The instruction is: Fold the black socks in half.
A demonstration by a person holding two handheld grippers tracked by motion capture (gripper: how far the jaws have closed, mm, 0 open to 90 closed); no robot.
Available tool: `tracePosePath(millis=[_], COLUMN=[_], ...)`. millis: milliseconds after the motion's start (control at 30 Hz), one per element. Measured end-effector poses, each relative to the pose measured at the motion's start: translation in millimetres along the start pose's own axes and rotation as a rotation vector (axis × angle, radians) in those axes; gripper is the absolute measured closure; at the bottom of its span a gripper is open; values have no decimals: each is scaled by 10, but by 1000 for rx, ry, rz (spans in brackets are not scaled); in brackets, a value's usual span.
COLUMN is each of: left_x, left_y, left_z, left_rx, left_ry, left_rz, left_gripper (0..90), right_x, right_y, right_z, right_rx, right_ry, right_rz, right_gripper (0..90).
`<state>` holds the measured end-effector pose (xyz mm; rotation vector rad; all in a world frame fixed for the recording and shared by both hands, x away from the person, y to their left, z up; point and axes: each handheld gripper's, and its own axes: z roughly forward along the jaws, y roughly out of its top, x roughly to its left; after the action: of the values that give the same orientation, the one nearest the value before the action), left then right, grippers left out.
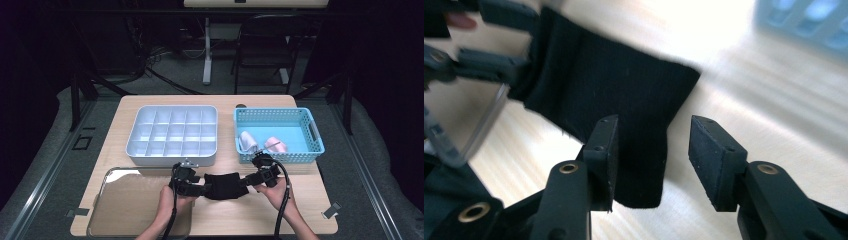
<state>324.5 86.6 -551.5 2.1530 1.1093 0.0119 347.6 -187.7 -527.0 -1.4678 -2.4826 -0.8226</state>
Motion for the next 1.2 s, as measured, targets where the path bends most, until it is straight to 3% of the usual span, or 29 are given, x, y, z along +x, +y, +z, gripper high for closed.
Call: tracePosePath(millis=[33, 100, 133, 200, 267, 300, 367, 600, 667, 700, 733, 833, 967, 1067, 1200], left_x=[2, -7, -7, -40, -60, -66, -76, -80, -87, -87, -84, -86, -87, -79, -73], left_y=[-4, -11, -11, -26, -35, -37, -41, -67, -73, -72, -70, -69, -71, -73, -74], left_z=[8, 28, 28, 53, 65, 69, 79, 133, 145, 146, 145, 149, 148, 150, 160], left_rx=[3, 16, 16, 24, 23, 27, 32, 56, 54, 56, 56, 49, 44, 41, 33], left_ry=[-1, -5, -5, 5, 14, 11, 11, 6, 6, 4, 7, 6, 3, -6, -12], left_rz=[4, 7, 7, 31, 47, 53, 66, 95, 98, 101, 112, 109, 106, 96, 89], left_gripper=[426, 437, 451, 472, 527, 538, 568, 702, 724, 736, 744, 757, 761, 762, 760], right_x=[-9, -55, -43, -60, -42, -16, -16, 4, 13, 30, 20, 41, 117, 194, 287], right_y=[-12, 0, -19, -12, -19, -36, -18, -10, -4, -15, 0, 13, 14, 23, 44], right_z=[59, 102, 142, 160, 191, 229, 220, 246, 247, 261, 237, 191, 106, 42, -14], right_rx=[-1, 69, 43, 97, 108, 86, 131, 160, 158, 125, 148, 144, 105, 68, 62], right_ry=[9, 3, 0, -8, -26, -39, -62, -72, -73, -67, -70, -75, -87, -70, -108], right_rz=[28, 16, 48, 18, 6, 26, -16, -49, -53, -28, -49, -63, -76, -92, -133], right_gripper=[546, 540, 543, 550, 589, 590, 619, 761, 779, 788, 793, 797, 800, 801, 802])
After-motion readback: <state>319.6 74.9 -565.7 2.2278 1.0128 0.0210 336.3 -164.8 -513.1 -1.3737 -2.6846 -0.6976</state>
